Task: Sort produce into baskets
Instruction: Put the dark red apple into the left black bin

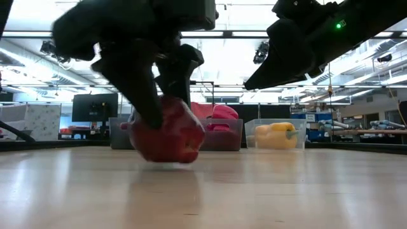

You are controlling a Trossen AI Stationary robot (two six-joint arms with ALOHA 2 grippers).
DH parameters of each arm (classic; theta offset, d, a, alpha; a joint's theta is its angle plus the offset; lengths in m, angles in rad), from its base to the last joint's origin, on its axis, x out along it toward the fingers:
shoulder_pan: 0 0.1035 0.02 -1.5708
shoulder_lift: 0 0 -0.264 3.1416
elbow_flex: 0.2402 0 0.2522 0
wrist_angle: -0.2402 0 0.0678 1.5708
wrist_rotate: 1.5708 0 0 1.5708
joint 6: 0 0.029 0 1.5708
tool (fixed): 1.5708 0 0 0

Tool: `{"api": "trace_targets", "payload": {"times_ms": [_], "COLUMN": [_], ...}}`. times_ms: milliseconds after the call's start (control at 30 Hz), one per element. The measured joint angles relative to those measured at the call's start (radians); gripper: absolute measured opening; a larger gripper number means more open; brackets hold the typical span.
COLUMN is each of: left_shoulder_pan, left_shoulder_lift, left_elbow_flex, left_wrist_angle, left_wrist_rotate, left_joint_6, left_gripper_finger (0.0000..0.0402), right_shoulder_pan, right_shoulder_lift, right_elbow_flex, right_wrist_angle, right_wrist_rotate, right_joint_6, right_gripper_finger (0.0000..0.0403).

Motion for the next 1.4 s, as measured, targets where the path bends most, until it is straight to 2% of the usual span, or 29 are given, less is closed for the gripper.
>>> {"api": "trace_targets", "payload": {"times_ms": [233,400,567,667,867,1000,1267,1400], "left_shoulder_pan": [0.051,0.096,0.161,0.231,0.427,0.559,0.701,0.736], "left_shoulder_lift": [-0.020,-0.064,-0.174,-0.277,-0.503,-0.598,-0.632,-0.623], "left_elbow_flex": [0.018,0.018,0.011,-0.037,-0.179,-0.271,-0.465,-0.508], "left_wrist_angle": [-0.080,-0.156,-0.245,-0.281,-0.246,-0.194,0.021,0.085], "left_wrist_rotate": [-0.029,-0.118,-0.202,-0.262,-0.337,-0.382,-0.383,-0.388], "left_joint_6": [-0.077,-0.098,-0.070,-0.049,-0.052,-0.051,0.071,0.110], "left_gripper_finger": [0.0305,0.0305,0.0307,0.0308,0.0307,0.0311,0.0341,0.0348], "right_shoulder_pan": [0.000,0.001,0.001,0.001,0.001,0.001,0.001,0.001], "right_shoulder_lift": [0.000,0.000,0.000,0.000,0.000,0.000,0.000,0.000], "right_elbow_flex": [0.000,0.000,0.000,0.000,0.000,0.000,0.000,0.000], "right_wrist_angle": [0.000,-0.003,-0.004,-0.005,-0.006,-0.006,-0.006,-0.007], "right_wrist_rotate": [-0.001,-0.001,-0.004,-0.003,-0.004,-0.004,-0.004,-0.004], "right_joint_6": [0.000,0.000,0.004,0.017,0.029,0.030,0.040,0.048], "right_gripper_finger": [0.0261,0.0261,0.0261,0.0261,0.0261,0.0261,0.0261,0.0261]}}
